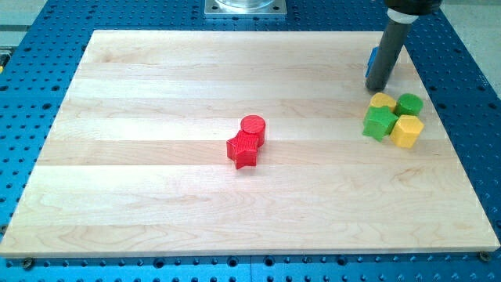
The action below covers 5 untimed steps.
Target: Move the arm to the triangle
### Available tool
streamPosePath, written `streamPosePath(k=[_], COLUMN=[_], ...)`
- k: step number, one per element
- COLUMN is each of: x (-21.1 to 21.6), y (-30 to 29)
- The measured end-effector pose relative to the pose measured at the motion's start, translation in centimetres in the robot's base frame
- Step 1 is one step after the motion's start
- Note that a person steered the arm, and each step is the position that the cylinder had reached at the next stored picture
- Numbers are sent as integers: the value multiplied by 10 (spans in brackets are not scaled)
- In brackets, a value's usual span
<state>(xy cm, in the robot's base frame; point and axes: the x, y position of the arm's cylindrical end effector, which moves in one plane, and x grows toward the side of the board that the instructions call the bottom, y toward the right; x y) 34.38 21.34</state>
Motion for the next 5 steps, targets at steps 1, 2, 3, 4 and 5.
streamPosePath(k=[1,2,3,4,5], x=[-10,-49,-122,-152,-143], y=[-48,-75,-40,3,70])
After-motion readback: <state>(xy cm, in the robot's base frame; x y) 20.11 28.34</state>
